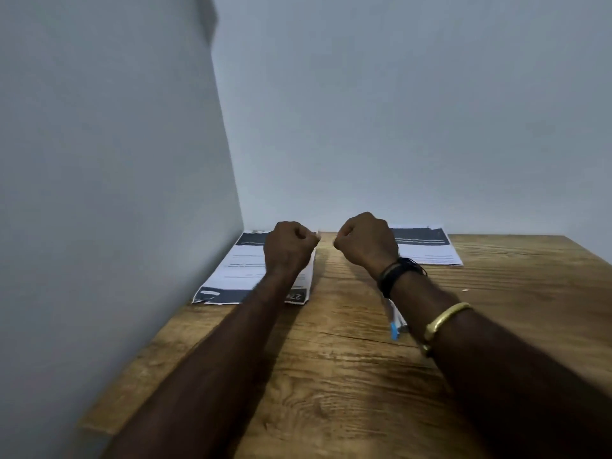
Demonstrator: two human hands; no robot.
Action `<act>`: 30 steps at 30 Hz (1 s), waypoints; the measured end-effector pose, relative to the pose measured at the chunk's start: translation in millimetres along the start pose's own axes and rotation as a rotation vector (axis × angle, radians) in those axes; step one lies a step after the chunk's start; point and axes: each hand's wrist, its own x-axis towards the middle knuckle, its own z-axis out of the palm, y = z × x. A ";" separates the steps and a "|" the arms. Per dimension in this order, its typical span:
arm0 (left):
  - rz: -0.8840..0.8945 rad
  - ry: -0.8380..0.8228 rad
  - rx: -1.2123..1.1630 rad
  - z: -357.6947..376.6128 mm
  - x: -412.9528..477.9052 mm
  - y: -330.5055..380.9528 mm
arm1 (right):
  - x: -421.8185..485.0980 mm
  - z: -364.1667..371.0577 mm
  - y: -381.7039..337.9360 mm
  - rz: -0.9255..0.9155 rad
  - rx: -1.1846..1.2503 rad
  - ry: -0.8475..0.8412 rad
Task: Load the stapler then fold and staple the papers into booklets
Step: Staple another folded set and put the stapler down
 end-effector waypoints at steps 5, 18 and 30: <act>-0.176 0.069 0.208 -49.1 6.5 -46.1 | -1.8 37.6 -19.1 0.017 -0.051 -0.131; -0.332 0.089 0.239 -63.9 20.5 -92.5 | 9.7 84.8 -22.9 0.127 -0.061 -0.122; -0.402 0.289 -0.374 -64.9 21.3 -85.6 | 15.2 56.7 0.7 0.085 0.382 0.012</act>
